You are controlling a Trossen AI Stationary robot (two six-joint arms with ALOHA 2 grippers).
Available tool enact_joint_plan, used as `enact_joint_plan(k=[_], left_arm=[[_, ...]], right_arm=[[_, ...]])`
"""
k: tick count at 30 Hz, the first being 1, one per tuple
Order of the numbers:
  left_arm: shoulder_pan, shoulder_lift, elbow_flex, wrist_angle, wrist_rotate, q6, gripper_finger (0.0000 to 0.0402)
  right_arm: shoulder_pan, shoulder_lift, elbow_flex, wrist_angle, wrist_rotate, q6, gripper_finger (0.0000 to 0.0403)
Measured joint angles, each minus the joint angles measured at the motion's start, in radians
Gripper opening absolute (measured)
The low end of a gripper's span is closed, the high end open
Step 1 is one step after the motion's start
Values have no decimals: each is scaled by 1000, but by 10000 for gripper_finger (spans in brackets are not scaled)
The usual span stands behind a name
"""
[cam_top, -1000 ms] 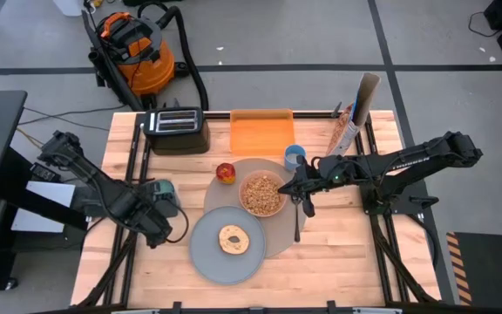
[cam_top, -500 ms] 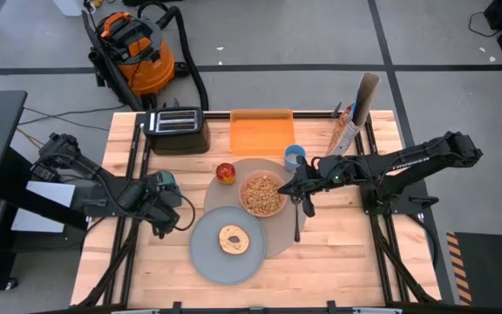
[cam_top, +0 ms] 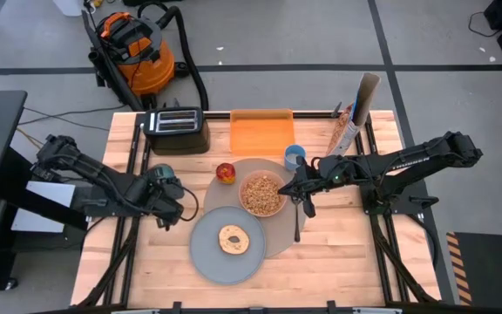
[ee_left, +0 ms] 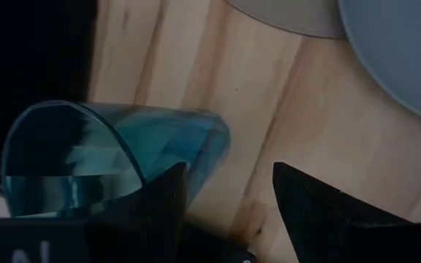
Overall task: Arrange a breakfast setting
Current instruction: Adjust the blue crystal cup
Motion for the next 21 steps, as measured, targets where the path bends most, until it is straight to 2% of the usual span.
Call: enact_joint_plan(k=[10, 21], left_arm=[[57, -4, 0, -25, -106, 29, 211], [68, -4, 0, 44, -81, 48, 211]], right_arm=[[0, 0, 0, 13, 0, 0, 12], [2, 0, 0, 22, -5, 0, 12]])
